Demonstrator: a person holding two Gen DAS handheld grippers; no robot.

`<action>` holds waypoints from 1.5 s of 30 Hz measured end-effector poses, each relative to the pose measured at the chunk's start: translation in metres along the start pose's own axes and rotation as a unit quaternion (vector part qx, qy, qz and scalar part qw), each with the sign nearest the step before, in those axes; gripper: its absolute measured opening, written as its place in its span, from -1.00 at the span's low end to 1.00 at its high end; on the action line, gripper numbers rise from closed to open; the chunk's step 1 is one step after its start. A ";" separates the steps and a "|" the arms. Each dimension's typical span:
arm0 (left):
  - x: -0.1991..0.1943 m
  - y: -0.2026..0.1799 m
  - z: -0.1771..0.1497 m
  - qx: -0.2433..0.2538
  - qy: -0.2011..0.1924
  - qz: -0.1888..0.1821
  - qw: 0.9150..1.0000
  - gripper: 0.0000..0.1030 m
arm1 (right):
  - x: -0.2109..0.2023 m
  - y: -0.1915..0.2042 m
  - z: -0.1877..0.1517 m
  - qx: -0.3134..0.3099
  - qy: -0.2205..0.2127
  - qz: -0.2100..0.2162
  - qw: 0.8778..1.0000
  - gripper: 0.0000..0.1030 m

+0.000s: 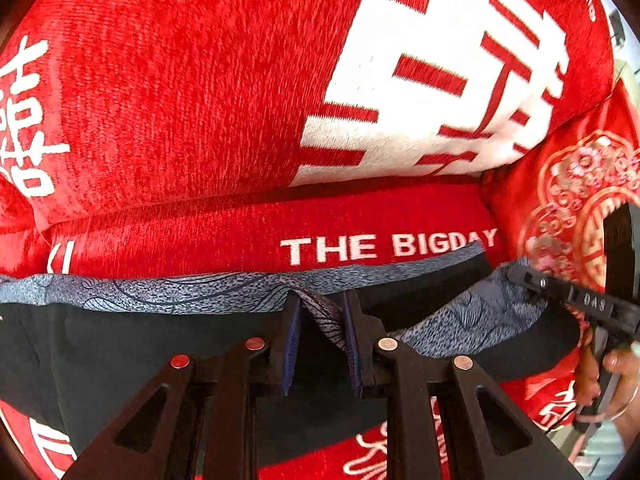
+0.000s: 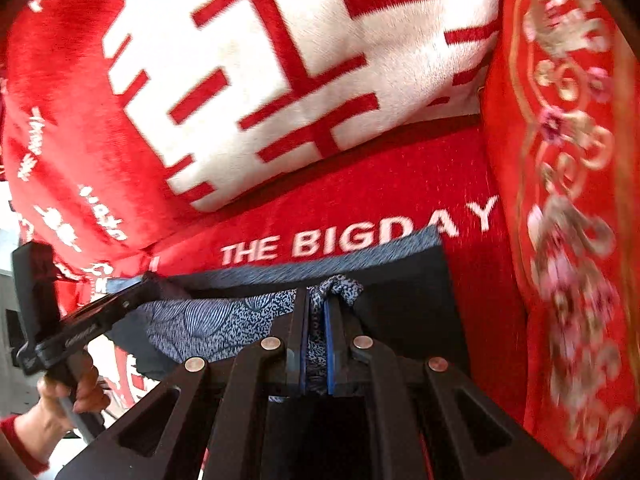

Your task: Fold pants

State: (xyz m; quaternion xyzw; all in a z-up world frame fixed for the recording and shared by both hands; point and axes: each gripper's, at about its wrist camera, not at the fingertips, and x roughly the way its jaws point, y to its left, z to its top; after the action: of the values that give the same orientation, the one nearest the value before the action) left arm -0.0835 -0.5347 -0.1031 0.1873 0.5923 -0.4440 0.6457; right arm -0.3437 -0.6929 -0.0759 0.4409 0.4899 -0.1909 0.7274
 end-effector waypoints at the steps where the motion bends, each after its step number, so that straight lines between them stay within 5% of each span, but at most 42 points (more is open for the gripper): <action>1: 0.004 -0.001 0.000 0.004 0.003 0.008 1.000 -0.56 | 0.007 -0.003 0.002 0.000 0.005 -0.008 1.000 -0.84; 4: 0.009 0.001 0.001 -0.001 0.009 0.023 1.000 -0.55 | 0.013 -0.011 0.007 0.012 0.012 -0.017 1.000 -0.80; 6: 0.005 0.005 0.001 -0.006 0.006 0.031 0.999 -0.45 | 0.005 -0.011 0.006 0.018 0.002 -0.021 1.000 -0.40; 7: 0.000 0.007 0.000 -0.008 0.003 0.046 0.999 -0.01 | 0.000 -0.010 0.006 0.015 -0.006 -0.023 1.000 0.16; 8: -0.007 0.011 -0.001 -0.011 -0.007 0.061 0.998 0.45 | -0.008 -0.006 0.005 0.007 -0.018 -0.015 1.000 0.39; 10: -0.023 0.019 -0.005 -0.013 -0.030 0.073 0.997 0.49 | -0.022 0.001 0.003 -0.016 -0.039 -0.044 0.998 0.41; 15: -0.015 0.032 -0.017 -0.004 0.005 0.116 0.993 0.49 | -0.029 0.000 -0.010 -0.039 -0.034 -0.108 0.993 0.39; 19: 0.014 0.039 -0.036 0.001 0.037 0.149 0.988 0.49 | -0.008 -0.027 -0.008 0.003 -0.006 -0.130 0.992 0.15; 22: 0.030 0.045 -0.050 -0.006 0.057 0.152 0.987 0.49 | 0.013 -0.045 -0.009 0.021 0.030 -0.140 0.990 -0.29; 26: 0.028 0.062 -0.071 -0.038 0.075 0.151 0.985 0.49 | 0.002 -0.047 -0.023 0.022 0.023 -0.168 0.985 -0.29; 30: -0.004 0.100 -0.087 -0.094 0.064 0.146 0.983 0.49 | -0.025 -0.020 -0.046 0.018 -0.010 -0.085 0.996 0.00; 33: -0.018 0.131 -0.098 -0.124 0.067 0.157 0.977 0.49 | -0.013 0.004 -0.063 0.042 0.016 0.009 0.999 0.03; 37: -0.037 0.171 -0.111 -0.149 0.061 0.173 0.972 0.50 | 0.035 0.055 -0.094 0.075 0.066 0.119 0.988 0.03; 45: -0.060 0.234 -0.132 -0.168 0.056 0.177 0.968 0.49 | 0.131 0.167 -0.139 0.084 0.138 0.216 0.963 0.03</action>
State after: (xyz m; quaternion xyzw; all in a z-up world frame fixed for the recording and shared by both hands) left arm 0.0299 -0.2871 -0.1442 0.2029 0.6507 -0.2056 0.7023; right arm -0.2418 -0.4676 -0.1338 0.6180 0.4611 -0.0075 0.6368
